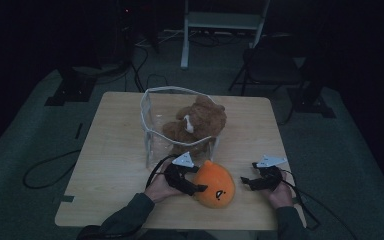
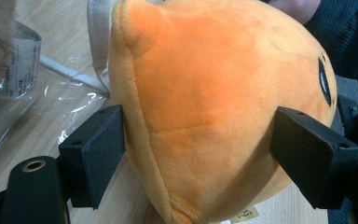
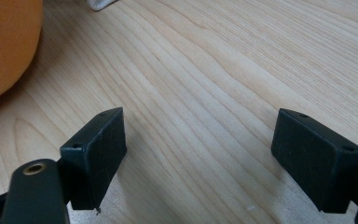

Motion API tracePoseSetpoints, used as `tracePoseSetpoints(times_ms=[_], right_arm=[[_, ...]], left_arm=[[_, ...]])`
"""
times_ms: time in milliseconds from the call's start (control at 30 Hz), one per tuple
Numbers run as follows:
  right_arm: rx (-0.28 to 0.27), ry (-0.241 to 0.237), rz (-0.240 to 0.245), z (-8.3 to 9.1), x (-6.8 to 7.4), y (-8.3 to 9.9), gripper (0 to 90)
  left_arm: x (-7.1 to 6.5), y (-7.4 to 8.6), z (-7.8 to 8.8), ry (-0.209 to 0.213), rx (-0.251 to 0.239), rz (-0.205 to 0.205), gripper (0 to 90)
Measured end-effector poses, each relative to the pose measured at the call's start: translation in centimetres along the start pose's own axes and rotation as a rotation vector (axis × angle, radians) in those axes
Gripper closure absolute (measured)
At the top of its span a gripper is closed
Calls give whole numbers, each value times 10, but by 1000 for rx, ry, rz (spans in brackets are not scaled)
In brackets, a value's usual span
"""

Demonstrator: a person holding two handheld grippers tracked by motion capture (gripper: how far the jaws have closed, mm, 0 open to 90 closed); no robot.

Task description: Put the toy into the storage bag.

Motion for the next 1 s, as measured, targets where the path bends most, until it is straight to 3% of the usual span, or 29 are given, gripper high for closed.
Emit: tracePoseSetpoints(times_ms=[500,733,1000], right_arm=[[1,0,-1,0,0,0,170],[0,0,-1,0,0,0,170],[1,0,-1,0,0,0,170]], left_arm=[[1,4,-4,36,10,27,194],[0,5,-3,34,31,19,336],[-3,4,1,44,3,-1,504]])
Point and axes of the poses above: each handheld gripper's, and its own axes: z roughly backward along the jaws, y roughly out of its underside, x roughly to its left, the point moved 4 cm from there along -z, roughly forward along the jaws, and after that the axes turned 15 degrees about y, right-handed, at the moved point
